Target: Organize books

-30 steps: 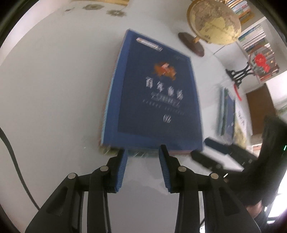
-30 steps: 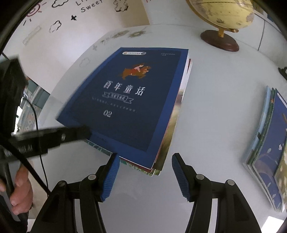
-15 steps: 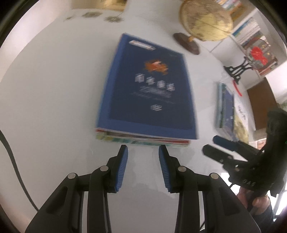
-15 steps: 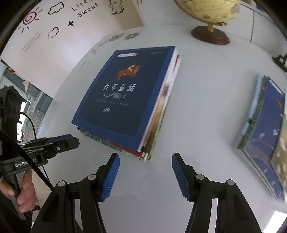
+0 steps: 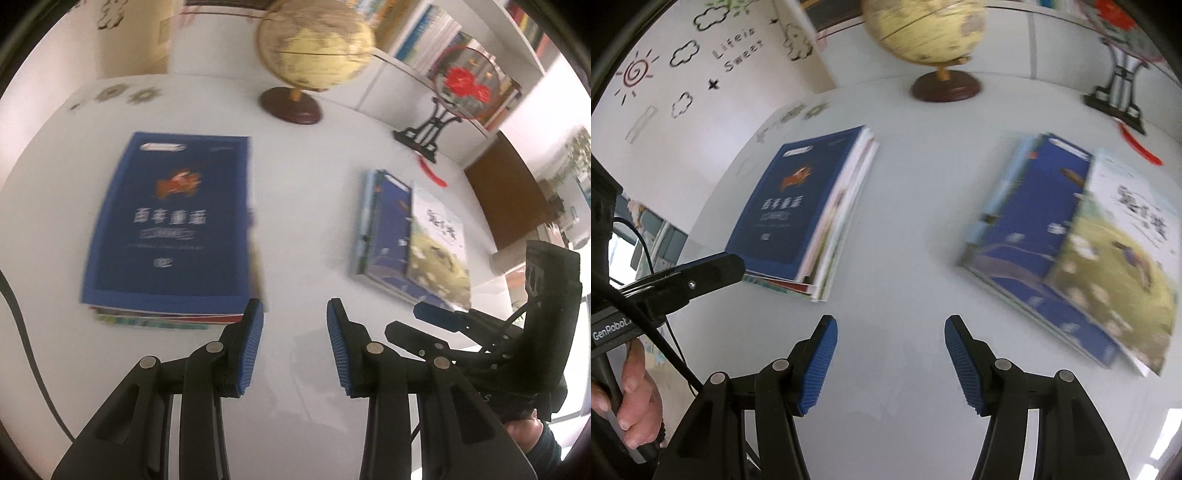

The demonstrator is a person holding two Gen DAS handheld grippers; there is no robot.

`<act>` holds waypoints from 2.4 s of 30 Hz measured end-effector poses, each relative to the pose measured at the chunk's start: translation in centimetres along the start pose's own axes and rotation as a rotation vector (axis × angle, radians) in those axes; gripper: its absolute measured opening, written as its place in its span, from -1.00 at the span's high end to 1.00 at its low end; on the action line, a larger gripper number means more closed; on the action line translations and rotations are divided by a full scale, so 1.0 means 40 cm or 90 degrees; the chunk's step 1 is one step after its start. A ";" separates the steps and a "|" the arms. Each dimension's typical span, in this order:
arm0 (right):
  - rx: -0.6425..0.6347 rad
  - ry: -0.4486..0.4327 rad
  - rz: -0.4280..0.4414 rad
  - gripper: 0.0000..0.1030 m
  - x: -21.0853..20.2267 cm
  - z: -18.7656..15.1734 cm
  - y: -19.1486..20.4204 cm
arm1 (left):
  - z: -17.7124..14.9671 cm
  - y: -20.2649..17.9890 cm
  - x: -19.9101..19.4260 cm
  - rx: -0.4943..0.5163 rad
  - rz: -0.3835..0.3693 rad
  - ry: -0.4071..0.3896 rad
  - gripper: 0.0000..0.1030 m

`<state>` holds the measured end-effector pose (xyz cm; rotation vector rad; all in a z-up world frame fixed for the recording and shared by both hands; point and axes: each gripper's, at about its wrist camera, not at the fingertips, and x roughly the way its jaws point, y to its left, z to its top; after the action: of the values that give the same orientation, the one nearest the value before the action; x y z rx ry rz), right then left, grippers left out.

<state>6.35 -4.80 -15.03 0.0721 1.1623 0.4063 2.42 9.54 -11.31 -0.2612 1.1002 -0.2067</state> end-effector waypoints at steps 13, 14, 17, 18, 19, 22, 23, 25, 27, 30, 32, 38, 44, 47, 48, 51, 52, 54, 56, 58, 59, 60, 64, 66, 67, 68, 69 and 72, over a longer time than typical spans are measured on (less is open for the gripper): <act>0.106 -0.024 -0.034 -0.14 -0.153 -0.089 -0.310 | 0.007 -0.275 0.113 0.059 -0.051 0.031 0.36; 0.114 -0.025 -0.036 -0.14 -0.161 -0.095 -0.336 | 0.013 -0.299 0.134 0.063 -0.060 0.035 0.36; 0.135 -0.027 -0.041 -0.14 -0.179 -0.104 -0.405 | 0.032 -0.347 0.189 0.073 -0.068 0.043 0.36; 0.141 -0.029 -0.046 -0.14 -0.183 -0.102 -0.427 | 0.036 -0.359 0.202 0.075 -0.066 0.044 0.36; 0.146 -0.029 -0.050 -0.14 -0.183 -0.099 -0.444 | 0.042 -0.374 0.222 0.081 -0.064 0.046 0.36; 0.173 -0.033 -0.065 -0.14 -0.186 -0.085 -0.518 | 0.064 -0.406 0.288 0.085 -0.063 0.061 0.36; 0.182 -0.035 -0.067 -0.14 -0.186 -0.077 -0.544 | 0.068 -0.412 0.301 0.084 -0.064 0.060 0.36; 0.193 -0.039 -0.073 -0.14 -0.186 -0.063 -0.582 | 0.079 -0.424 0.334 0.084 -0.057 0.063 0.36; 0.202 -0.039 -0.080 -0.14 -0.178 -0.045 -0.619 | 0.090 -0.433 0.367 0.085 -0.044 0.060 0.36; 0.209 -0.036 -0.086 -0.14 -0.160 -0.025 -0.657 | 0.102 -0.431 0.399 0.073 -0.035 0.066 0.36; 0.216 -0.037 -0.087 -0.14 -0.149 -0.014 -0.678 | 0.106 -0.428 0.422 0.052 -0.046 0.074 0.36; 0.235 -0.037 -0.074 -0.14 -0.109 0.015 -0.721 | 0.106 -0.418 0.442 0.029 -0.048 0.070 0.36; 0.245 -0.022 -0.024 -0.20 -0.069 0.028 -0.716 | 0.095 -0.403 0.433 0.003 -0.077 0.076 0.36; 0.228 -0.030 -0.045 -0.21 -0.070 0.030 -0.691 | 0.075 -0.392 0.419 -0.006 -0.083 0.078 0.36; 0.219 -0.029 -0.049 -0.22 -0.070 0.031 -0.681 | 0.065 -0.386 0.412 -0.010 -0.086 0.082 0.36; 0.189 -0.032 -0.042 -0.26 -0.078 0.039 -0.644 | 0.038 -0.367 0.390 -0.022 -0.085 0.089 0.36; 0.175 -0.034 -0.037 -0.29 -0.081 0.042 -0.624 | 0.020 -0.353 0.377 -0.030 -0.084 0.088 0.36; 0.145 -0.030 -0.034 -0.31 -0.080 0.048 -0.589 | -0.001 -0.332 0.362 -0.046 -0.090 0.090 0.36; 0.122 -0.010 0.005 -0.30 -0.064 0.046 -0.553 | -0.026 -0.308 0.346 -0.073 -0.101 0.098 0.36; 0.101 0.018 0.040 -0.30 -0.035 0.035 -0.508 | -0.038 -0.293 0.335 -0.082 -0.094 0.093 0.36; 0.073 0.010 0.015 -0.30 -0.036 0.033 -0.488 | -0.042 -0.285 0.331 -0.086 -0.087 0.090 0.36; 0.045 0.006 -0.008 -0.30 -0.038 0.029 -0.471 | -0.043 -0.276 0.330 -0.093 -0.087 0.090 0.36; 0.057 -0.016 -0.041 -0.30 -0.071 0.021 -0.506 | -0.036 -0.264 0.334 -0.109 -0.097 0.087 0.36; 0.085 -0.023 -0.056 -0.30 -0.083 0.033 -0.551 | -0.027 -0.269 0.343 -0.110 -0.100 0.084 0.36; 0.106 -0.025 -0.067 -0.30 -0.087 0.035 -0.586 | -0.024 -0.271 0.350 -0.114 -0.101 0.084 0.36; 0.123 -0.023 -0.071 -0.30 -0.086 0.039 -0.610 | -0.020 -0.273 0.362 -0.118 -0.102 0.088 0.36; 0.137 -0.021 -0.069 -0.30 -0.083 0.046 -0.625 | -0.019 -0.274 0.369 -0.120 -0.103 0.091 0.36; 0.181 -0.011 -0.033 -0.30 -0.069 0.044 -0.670 | -0.019 -0.274 0.382 -0.128 -0.104 0.099 0.36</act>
<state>14.36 -30.26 -18.93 0.2920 1.1968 0.1926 8.08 -5.43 -21.22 -0.5229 1.2566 -0.2655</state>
